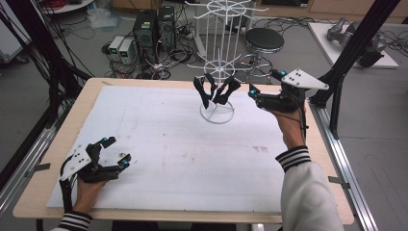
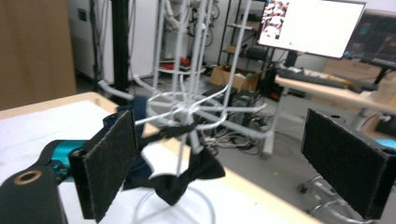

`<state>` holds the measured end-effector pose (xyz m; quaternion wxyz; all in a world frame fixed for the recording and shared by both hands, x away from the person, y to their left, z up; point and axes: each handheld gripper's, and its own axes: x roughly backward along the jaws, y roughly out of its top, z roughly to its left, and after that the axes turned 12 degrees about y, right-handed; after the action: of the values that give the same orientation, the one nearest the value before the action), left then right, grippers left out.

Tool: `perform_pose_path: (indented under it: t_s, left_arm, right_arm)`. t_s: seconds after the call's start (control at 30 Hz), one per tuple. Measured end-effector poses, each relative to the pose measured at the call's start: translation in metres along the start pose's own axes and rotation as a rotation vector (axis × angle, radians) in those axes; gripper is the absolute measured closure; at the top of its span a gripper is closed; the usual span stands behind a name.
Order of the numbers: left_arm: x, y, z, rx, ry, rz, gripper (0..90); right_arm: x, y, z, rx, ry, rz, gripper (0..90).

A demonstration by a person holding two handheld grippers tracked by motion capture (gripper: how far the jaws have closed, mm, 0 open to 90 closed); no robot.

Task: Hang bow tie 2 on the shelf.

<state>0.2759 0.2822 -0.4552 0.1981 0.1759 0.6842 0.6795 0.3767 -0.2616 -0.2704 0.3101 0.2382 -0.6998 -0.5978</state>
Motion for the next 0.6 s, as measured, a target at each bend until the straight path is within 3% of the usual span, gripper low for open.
perform_pose_path:
  t_s: [0.13, 0.17, 0.3, 0.37, 0.47, 0.53, 0.6]
  left_arm:
    - [0.0, 0.0, 0.0, 0.0, 0.004, 0.002, 12.9]
    - [0.0, 0.0, 0.0, 0.0, 0.005, 0.002, 12.9]
    - [0.001, 0.0, 0.0, 0.0, 0.01, -0.001, 12.8]
    - [0.001, 0.0, 0.001, 0.005, 0.012, -0.001, 12.8]
    - [0.001, 0.0, 0.001, 0.005, 0.011, -0.001, 12.8]
    - [0.001, 0.0, 0.0, 0.0, 0.01, -0.002, 12.8]
    - [0.001, 0.0, 0.0, 0.003, 0.011, -0.001, 12.8]
  right_arm:
    - [0.021, -0.021, 0.017, -0.019, -0.006, -0.035, 10.3]
    - [0.027, -0.028, 0.021, -0.009, -0.017, -0.043, 10.3]
    - [0.054, -0.061, 0.042, -0.042, -0.048, -0.089, 10.3]
    - [0.065, -0.079, 0.051, -0.051, -0.077, -0.092, 10.3]
    - [0.078, -0.104, 0.065, -0.023, -0.12, -0.082, 10.3]
    - [0.084, -0.12, 0.073, -0.029, -0.129, -0.1, 10.3]
    - [0.087, -0.134, 0.078, -0.026, -0.134, -0.084, 10.3]
